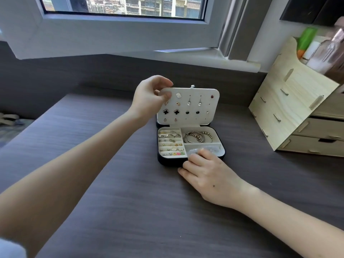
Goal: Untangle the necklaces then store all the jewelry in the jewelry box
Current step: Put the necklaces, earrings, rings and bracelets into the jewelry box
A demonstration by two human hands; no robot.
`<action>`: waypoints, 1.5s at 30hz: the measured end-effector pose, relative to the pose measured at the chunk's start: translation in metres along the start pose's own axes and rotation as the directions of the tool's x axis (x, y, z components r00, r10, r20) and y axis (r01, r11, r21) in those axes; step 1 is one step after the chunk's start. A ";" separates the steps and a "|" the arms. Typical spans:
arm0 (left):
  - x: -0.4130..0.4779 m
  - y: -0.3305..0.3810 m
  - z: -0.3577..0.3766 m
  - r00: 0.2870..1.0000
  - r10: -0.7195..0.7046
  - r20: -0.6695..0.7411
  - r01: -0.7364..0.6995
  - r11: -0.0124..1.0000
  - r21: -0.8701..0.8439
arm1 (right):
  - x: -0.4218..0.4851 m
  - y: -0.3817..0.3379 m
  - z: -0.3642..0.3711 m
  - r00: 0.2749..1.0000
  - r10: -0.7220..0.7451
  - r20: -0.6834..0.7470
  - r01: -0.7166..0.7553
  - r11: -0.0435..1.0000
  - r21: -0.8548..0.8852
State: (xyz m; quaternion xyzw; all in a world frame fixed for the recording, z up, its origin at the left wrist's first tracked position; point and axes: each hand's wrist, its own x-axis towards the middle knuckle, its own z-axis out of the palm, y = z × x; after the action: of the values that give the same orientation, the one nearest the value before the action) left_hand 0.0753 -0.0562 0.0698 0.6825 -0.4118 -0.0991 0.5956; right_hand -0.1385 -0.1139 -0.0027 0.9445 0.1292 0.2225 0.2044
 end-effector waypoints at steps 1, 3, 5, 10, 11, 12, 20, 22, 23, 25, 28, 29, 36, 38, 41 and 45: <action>-0.001 0.001 0.000 1.000 -0.006 0.003 0.006 1.000 0.003 | 0.000 -0.002 -0.002 1.000 -0.006 0.018 0.007 1.000 -0.023; -0.002 0.002 -0.001 1.000 -0.009 0.014 0.008 1.000 0.010 | 0.000 -0.006 -0.003 0.999 -0.028 0.043 0.031 0.996 -0.078; -0.003 0.004 -0.003 0.999 -0.002 0.043 0.001 1.000 0.026 | 0.001 -0.009 -0.004 0.997 -0.035 0.063 0.042 0.993 -0.110; -0.004 0.007 -0.007 0.993 0.025 0.114 -0.030 0.999 0.046 | 0.010 -0.012 -0.006 0.995 0.084 0.049 -0.084 0.996 -0.018; -0.004 0.007 -0.008 0.991 0.030 0.127 -0.037 0.998 0.051 | 0.012 -0.012 -0.007 0.987 0.161 0.023 -0.162 0.984 0.067; -0.005 0.007 -0.009 0.989 0.034 0.142 -0.044 0.997 0.063 | 0.014 -0.012 -0.010 0.967 0.255 0.007 -0.251 0.949 0.191; -0.012 0.011 -0.002 0.969 0.094 0.227 -0.117 0.989 0.090 | 0.058 0.040 -0.045 0.404 0.672 0.620 -0.294 -0.547 0.784; -0.017 0.010 0.001 0.965 0.122 0.232 -0.130 0.991 0.020 | 0.069 0.055 -0.040 0.358 0.590 0.724 -0.070 -0.756 0.651; -0.018 0.009 0.002 0.966 0.127 0.224 -0.126 0.992 -0.016 | 0.072 0.060 -0.038 0.352 0.544 0.762 0.027 -0.820 0.572; -0.020 0.006 0.004 0.970 0.151 0.192 -0.147 0.989 -0.035 | 0.078 0.066 -0.035 0.364 0.467 0.806 0.131 -0.882 0.453; -0.019 0.002 0.007 0.964 0.229 0.136 -0.234 0.972 0.018 | 0.083 0.068 -0.032 0.390 0.392 0.833 0.147 -0.920 0.364; -0.019 0.001 0.008 0.961 0.248 0.121 -0.253 0.967 0.030 | 0.084 0.067 -0.030 0.395 0.370 0.841 0.151 -0.929 0.337; -0.019 -0.002 0.013 0.915 0.395 0.084 -0.404 0.906 0.129 | 0.084 0.064 -0.023 0.445 0.292 0.846 0.202 -0.954 0.222; -0.021 -0.004 0.014 0.897 0.433 0.088 -0.442 0.883 0.159 | 0.082 0.065 -0.026 0.436 0.322 0.840 0.100 -0.945 0.311; -0.022 -0.006 0.014 0.884 0.460 0.087 -0.468 0.865 0.183 | 0.077 0.067 -0.028 0.397 0.460 0.794 -0.179 -0.810 0.559; -0.022 -0.006 0.015 0.875 0.475 0.093 -0.484 0.852 0.199 | 0.077 0.068 -0.028 0.392 0.566 0.725 -0.339 -0.644 0.686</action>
State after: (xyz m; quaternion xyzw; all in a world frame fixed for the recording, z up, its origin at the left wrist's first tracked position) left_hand 0.0549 -0.0525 0.0528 0.6167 -0.5892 0.0839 0.5153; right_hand -0.0744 -0.1383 0.0790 0.5924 -0.2850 0.1845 -0.7306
